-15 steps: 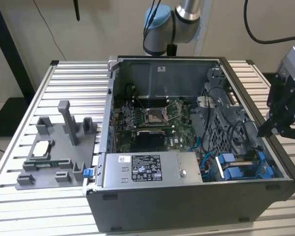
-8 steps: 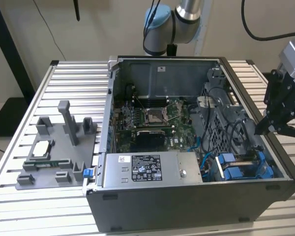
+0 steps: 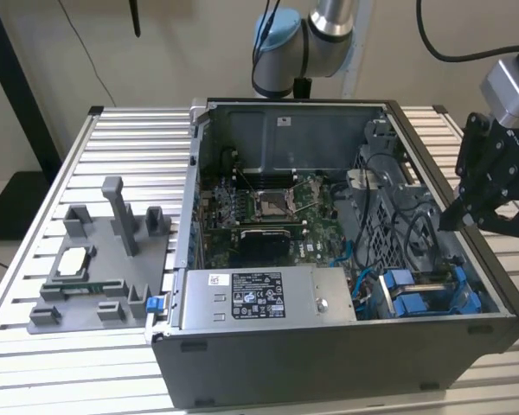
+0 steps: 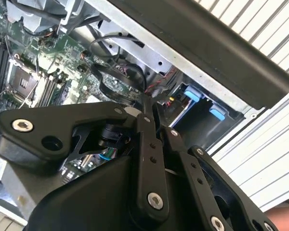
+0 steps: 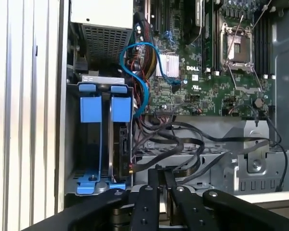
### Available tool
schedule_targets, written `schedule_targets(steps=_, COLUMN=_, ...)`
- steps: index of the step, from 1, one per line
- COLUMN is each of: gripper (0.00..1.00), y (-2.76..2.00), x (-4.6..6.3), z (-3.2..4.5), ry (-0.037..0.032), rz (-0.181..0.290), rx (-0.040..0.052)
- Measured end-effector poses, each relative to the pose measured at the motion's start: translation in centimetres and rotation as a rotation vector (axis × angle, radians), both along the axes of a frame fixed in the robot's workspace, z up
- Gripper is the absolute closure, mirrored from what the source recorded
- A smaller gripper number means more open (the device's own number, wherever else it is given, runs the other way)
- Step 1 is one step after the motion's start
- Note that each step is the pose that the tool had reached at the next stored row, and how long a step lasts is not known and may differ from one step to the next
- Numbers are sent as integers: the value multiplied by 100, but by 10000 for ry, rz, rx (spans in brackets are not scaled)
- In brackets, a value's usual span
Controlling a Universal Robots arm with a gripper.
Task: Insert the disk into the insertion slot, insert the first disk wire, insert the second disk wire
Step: 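Insert the second disk wire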
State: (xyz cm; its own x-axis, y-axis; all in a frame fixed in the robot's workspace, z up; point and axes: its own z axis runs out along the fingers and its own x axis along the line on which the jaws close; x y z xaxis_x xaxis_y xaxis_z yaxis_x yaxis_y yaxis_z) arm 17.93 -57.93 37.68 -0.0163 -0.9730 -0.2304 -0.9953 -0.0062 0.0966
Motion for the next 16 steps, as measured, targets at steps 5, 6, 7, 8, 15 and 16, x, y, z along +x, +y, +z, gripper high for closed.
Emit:
schedule_targets(steps=5, gripper=100, y=-28, x=-147, z=8, ry=1, rz=-1, rx=3)
schedule_targets(steps=6, gripper=100, y=-35, x=-181, z=8, ry=1, rz=0, rx=3)
schedule_targets(steps=7, gripper=100, y=-43, x=-217, z=8, ry=1, rz=0, rx=4)
schedule_targets(steps=8, gripper=100, y=-58, x=-252, z=9, ry=1, rz=0, rx=2)
schedule_targets(steps=15, gripper=100, y=-192, x=-328, z=3, ry=2, rz=0, rx=-147)
schedule_targets(steps=16, gripper=100, y=-206, x=-335, z=1, ry=3, rz=-1, rx=-197)
